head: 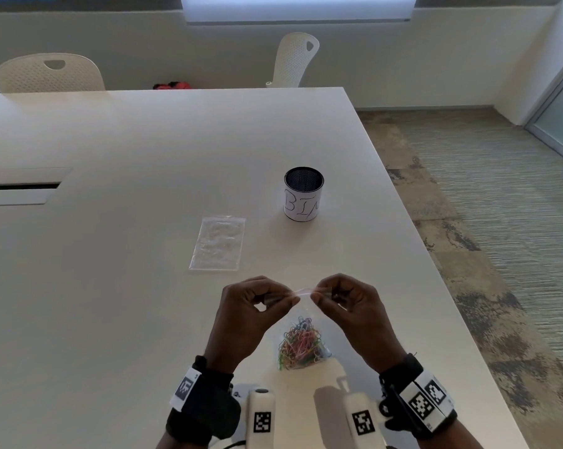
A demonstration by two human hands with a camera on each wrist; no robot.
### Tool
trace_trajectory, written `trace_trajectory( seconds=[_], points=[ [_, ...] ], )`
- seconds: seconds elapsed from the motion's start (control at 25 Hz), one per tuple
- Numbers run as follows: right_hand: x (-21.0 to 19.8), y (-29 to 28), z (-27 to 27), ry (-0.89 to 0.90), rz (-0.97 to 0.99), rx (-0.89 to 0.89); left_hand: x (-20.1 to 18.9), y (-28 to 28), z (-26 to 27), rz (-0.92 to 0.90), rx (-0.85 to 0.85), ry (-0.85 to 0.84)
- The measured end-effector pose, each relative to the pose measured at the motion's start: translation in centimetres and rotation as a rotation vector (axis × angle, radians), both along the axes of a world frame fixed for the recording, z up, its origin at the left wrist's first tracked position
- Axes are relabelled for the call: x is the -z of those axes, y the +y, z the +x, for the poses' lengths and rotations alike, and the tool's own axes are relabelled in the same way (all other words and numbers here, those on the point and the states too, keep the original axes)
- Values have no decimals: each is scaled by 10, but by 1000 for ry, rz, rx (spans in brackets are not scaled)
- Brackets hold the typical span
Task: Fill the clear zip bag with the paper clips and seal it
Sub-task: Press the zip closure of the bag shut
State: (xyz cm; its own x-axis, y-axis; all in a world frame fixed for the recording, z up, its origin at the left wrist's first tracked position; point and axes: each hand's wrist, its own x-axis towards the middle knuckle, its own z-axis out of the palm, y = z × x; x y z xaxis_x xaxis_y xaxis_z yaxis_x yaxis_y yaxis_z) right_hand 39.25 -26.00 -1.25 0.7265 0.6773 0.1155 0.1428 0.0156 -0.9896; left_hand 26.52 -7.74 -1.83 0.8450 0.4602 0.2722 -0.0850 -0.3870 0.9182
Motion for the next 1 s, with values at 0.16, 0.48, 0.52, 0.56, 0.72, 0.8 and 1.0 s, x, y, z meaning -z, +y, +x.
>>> trace_trajectory(
  seconds=[0.16, 0.48, 0.52, 0.56, 0.72, 0.8, 1.0],
  points=[
    [2, -4, 3, -95, -97, 38, 0, 8, -2, 61, -14, -5],
    [-9, -11, 7, 52, -27, 59, -3, 18, -11, 56, -29, 63],
    [-10, -10, 7, 28, -48, 47, -3, 18, -11, 73, -33, 56],
    [-11, -9, 6, 5, -66, 40, -4, 16, -10, 85, -43, 47],
    [-13, -7, 8, 25, -57, 27, -11, 14, -11, 14, -37, 46],
    [-13, -13, 13, 123, -29, -74, -18, 12, -14, -36, 17, 57],
    [-13, -14, 13, 175, -109, -461, -43, 1, -12, -41, 41, 1]
  ],
)
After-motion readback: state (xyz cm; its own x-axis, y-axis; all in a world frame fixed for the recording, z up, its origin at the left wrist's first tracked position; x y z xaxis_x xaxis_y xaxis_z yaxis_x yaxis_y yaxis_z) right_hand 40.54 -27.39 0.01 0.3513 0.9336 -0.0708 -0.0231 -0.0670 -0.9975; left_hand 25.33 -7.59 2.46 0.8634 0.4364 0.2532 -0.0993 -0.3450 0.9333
